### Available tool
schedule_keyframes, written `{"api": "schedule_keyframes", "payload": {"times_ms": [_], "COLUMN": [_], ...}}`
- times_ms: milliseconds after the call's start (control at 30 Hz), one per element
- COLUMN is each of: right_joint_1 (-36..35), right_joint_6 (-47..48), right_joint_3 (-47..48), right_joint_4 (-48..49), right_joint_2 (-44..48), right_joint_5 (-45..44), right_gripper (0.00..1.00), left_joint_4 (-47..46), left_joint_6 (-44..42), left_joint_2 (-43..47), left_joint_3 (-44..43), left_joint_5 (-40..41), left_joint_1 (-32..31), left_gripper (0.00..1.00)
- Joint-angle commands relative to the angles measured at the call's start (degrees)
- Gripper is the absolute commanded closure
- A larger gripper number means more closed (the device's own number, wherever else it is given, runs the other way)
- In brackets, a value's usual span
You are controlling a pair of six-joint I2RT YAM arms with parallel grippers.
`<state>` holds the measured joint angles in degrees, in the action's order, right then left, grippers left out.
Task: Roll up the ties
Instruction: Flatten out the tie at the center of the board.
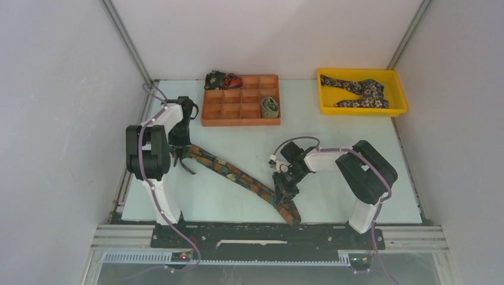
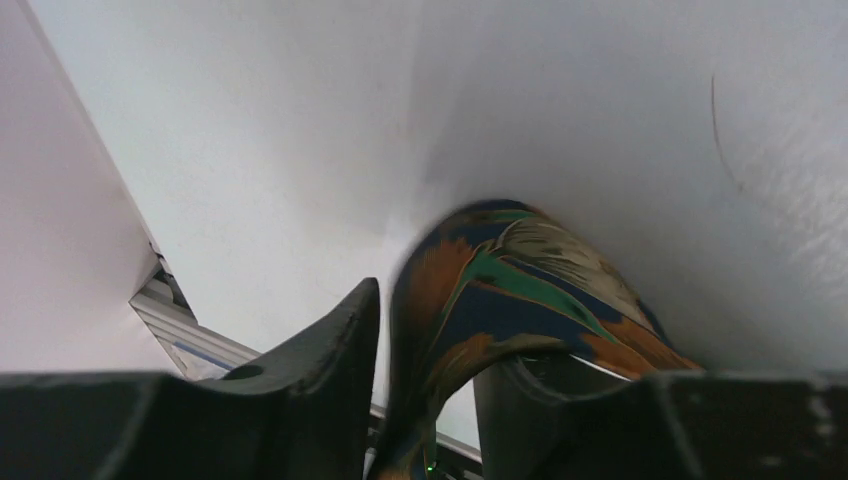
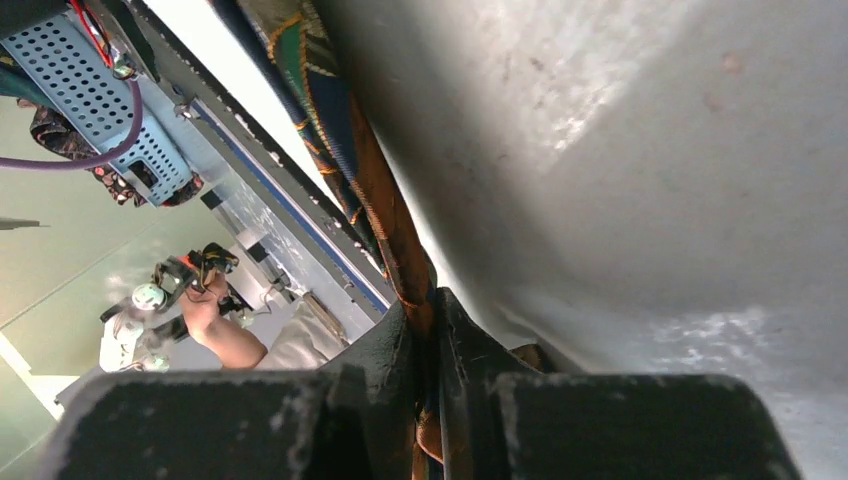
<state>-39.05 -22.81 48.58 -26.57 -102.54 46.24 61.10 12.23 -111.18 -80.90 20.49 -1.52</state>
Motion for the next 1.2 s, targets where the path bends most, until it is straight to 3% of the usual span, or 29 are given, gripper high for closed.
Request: {"api": "schedule_keyframes", "payload": {"times_ms": [0, 133, 233, 333, 533, 733, 900, 1067, 1167], "right_joint_1": [0.85, 1.48, 1.47, 1.40, 1.06, -1.86, -5.17, -7.24, -7.32], "right_joint_6": [1.54, 1.57, 2.00, 2.03, 1.36, 1.54, 2.63, 5.34, 5.64], "right_joint_3": [1.35, 1.52, 1.52, 1.54, 3.40, 14.24, 25.12, 35.61, 34.19], "right_joint_4": [-0.22, 0.22, -0.43, -0.96, -3.07, -9.37, -12.56, -15.35, -14.62], "right_joint_2": [-1.61, -2.55, -2.53, -2.34, 1.73, 4.70, 0.91, -5.84, -7.31], "right_joint_5": [0.58, 1.33, 1.05, 0.27, -5.51, -20.08, -27.13, -30.09, -29.86], "right_gripper": [0.86, 0.87, 0.82, 0.71, 0.49, 0.38, 0.35, 0.37, 0.44], "left_joint_4": [2.59, 3.78, 3.43, 0.93, -2.02, -8.78, -19.58, -28.41, -31.04], "left_joint_6": [-1.46, -1.68, -0.88, 1.03, 3.66, 8.26, 17.72, 26.38, 28.46], "left_joint_2": [-3.48, -5.99, -6.84, -3.00, 8.23, 23.52, 37.04, 40.67, 39.21], "left_joint_3": [-6.43, -10.89, -11.96, -10.88, -8.28, 3.00, 20.41, 31.92, 34.87], "left_joint_5": [1.87, 3.21, 5.09, 8.24, 12.30, 6.95, -1.91, -7.85, -10.72], "left_joint_1": [1.34, 3.40, 3.84, 3.83, 3.84, 3.64, 3.83, 3.84, 3.84], "left_gripper": [0.53, 0.51, 0.49, 0.29, 0.01, 0.01, 0.07, 0.13, 0.16]}}
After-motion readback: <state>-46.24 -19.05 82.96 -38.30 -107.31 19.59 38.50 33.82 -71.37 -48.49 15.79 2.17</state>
